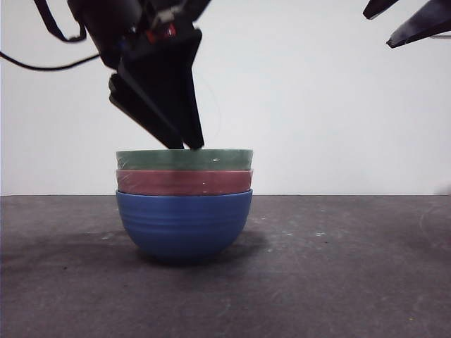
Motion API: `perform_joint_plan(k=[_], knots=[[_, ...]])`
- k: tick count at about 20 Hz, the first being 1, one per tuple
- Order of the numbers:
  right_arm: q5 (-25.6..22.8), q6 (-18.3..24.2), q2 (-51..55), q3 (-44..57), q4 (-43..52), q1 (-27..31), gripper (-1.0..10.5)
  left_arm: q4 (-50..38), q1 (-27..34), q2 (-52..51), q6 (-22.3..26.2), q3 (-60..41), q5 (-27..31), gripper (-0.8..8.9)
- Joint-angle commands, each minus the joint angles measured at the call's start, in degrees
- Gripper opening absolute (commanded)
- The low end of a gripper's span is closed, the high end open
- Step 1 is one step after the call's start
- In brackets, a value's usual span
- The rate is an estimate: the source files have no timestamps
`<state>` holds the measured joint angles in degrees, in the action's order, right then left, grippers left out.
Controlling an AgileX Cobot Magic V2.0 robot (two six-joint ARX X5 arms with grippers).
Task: Pick up the green bowl on the top,put the green bowl on the left,pick up the red bowl in the middle,put the red bowl on the right
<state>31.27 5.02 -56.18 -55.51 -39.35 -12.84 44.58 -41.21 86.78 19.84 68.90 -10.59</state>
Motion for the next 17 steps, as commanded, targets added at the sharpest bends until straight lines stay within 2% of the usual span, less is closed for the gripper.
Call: perform_joint_plan(k=[1, 4, 5, 8, 9, 14, 17], knots=[[-0.13, 0.42, -0.17, -0.17, 0.22, -0.15, 2.5, -0.07, -0.20, 1.25, 1.40, -0.17, 0.09, 3.15], [-0.13, 0.42, -0.17, -0.17, 0.22, -0.15, 2.5, -0.24, -0.20, 1.75, 1.49, -0.17, 0.11, 3.09], [-0.15, 0.42, -0.17, -0.17, 0.22, -0.15, 2.5, -0.33, -0.20, 1.75, 1.79, -0.17, 0.11, 2.78], [-0.15, 0.42, -0.17, -0.17, 0.22, -0.13, 2.5, -0.35, -0.17, 1.75, 3.58, -0.17, 0.13, 0.30], [-0.15, 0.42, -0.17, -0.17, 0.24, -0.13, 2.5, -0.33, -0.20, 1.75, 4.46, -0.17, 0.11, -0.12], [-0.28, 0.46, -0.17, -0.17, 0.26, -0.13, 2.5, -0.37, -0.20, 1.75, 7.34, -0.17, 0.02, -0.09], [-0.28, 0.46, -0.17, -0.17, 0.26, -0.13, 2.5, -0.85, -0.24, 1.73, 7.48, -0.15, 0.07, -0.09]])
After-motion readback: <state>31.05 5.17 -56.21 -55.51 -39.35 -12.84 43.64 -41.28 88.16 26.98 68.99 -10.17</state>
